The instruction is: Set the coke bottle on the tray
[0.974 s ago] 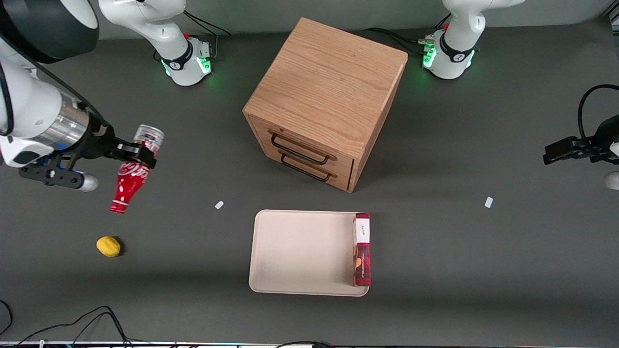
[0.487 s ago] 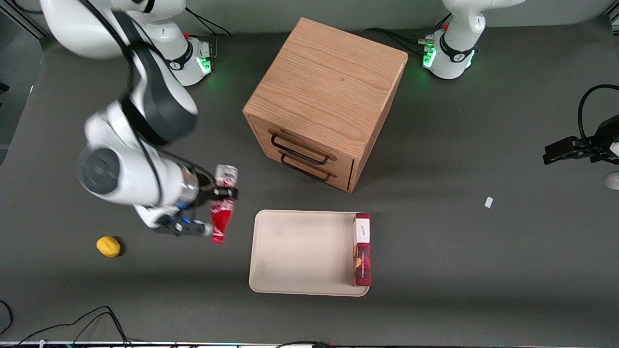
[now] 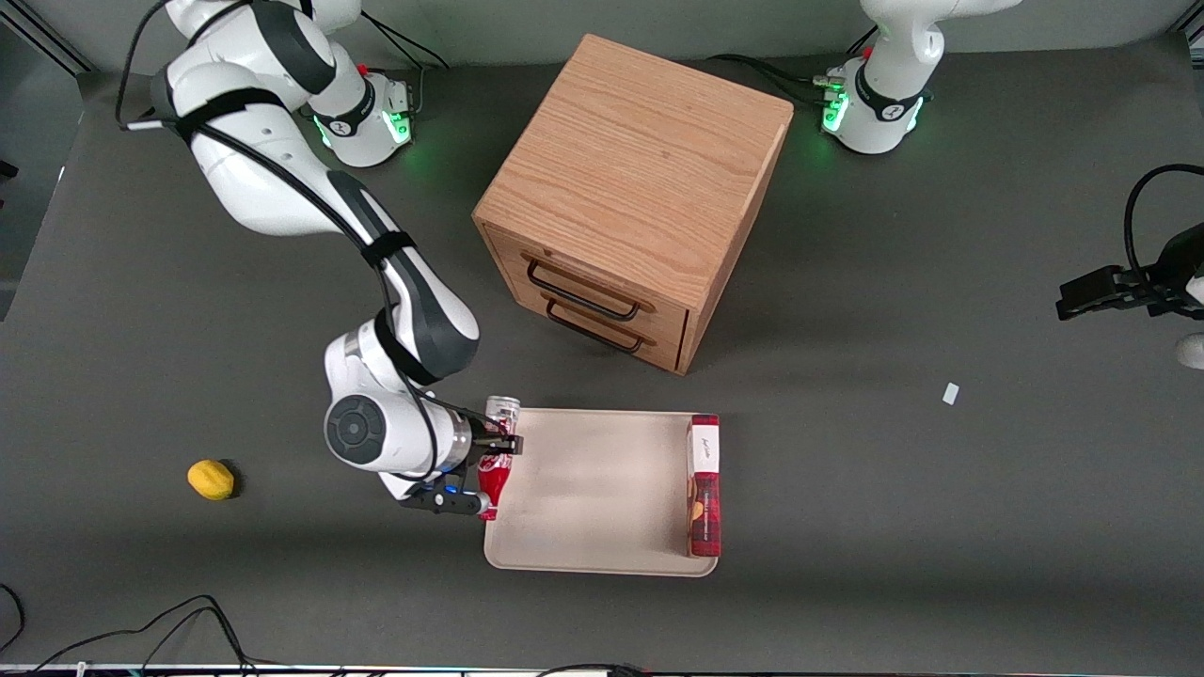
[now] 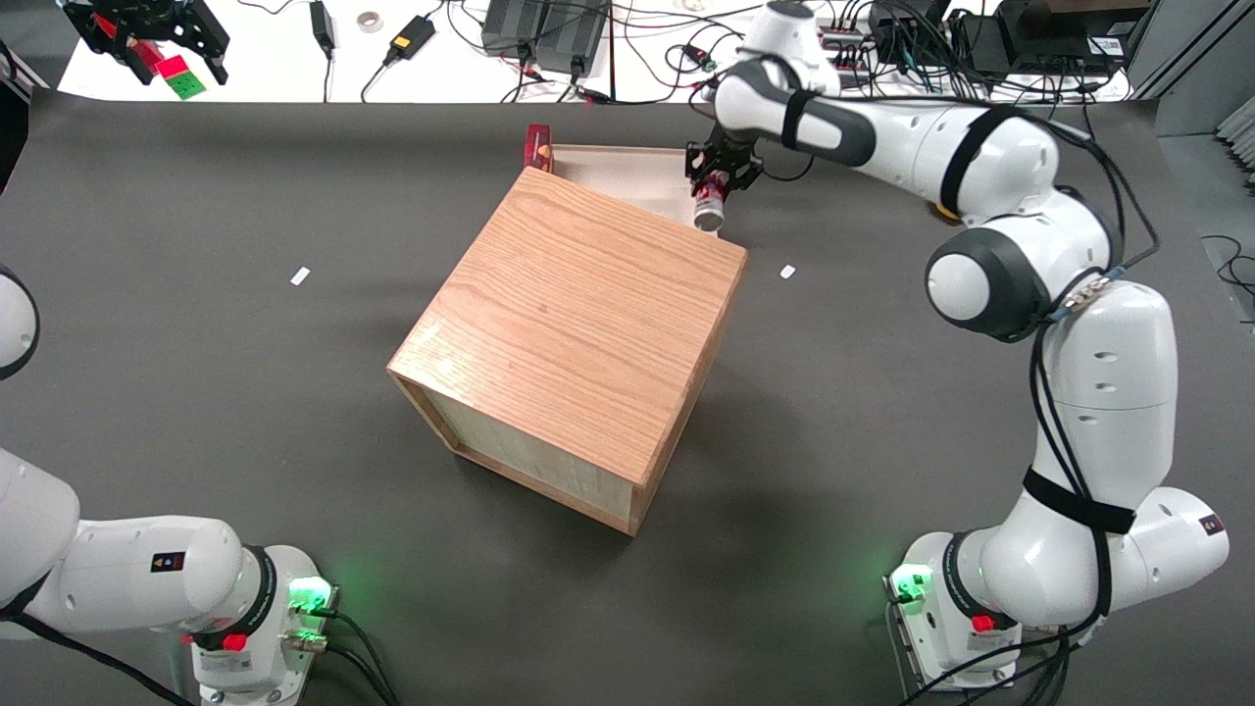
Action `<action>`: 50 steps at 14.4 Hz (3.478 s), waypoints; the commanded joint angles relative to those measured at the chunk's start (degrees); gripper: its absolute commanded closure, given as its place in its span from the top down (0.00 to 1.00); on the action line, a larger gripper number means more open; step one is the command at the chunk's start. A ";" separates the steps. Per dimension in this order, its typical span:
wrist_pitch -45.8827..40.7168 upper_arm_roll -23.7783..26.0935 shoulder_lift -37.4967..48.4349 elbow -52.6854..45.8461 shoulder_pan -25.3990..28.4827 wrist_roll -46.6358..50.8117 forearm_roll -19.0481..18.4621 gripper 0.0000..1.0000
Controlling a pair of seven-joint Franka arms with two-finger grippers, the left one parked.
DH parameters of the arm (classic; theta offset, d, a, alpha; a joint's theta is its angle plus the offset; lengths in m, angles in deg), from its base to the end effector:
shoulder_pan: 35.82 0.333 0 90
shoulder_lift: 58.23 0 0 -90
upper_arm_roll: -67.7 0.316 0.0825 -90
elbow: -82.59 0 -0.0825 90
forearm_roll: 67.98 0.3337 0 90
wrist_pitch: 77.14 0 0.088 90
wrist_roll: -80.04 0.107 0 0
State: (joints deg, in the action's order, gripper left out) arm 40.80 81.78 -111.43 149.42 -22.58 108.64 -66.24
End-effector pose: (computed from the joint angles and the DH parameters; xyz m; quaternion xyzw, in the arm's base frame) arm 0.6608 0.2809 0.2628 -0.9916 0.0652 0.0578 0.0956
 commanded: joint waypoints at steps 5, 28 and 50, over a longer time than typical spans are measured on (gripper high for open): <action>5.62 0.42 -4.63 -2.93 0.99 1.37 -1.91 0.00; 1.96 0.24 1.75 -4.69 1.08 1.55 -4.03 1.00; -35.25 -13.11 63.55 32.38 -7.09 -1.62 -1.30 1.00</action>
State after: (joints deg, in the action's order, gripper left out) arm 2.11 68.56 -52.39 175.85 -28.17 108.01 -68.83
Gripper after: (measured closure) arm 0.000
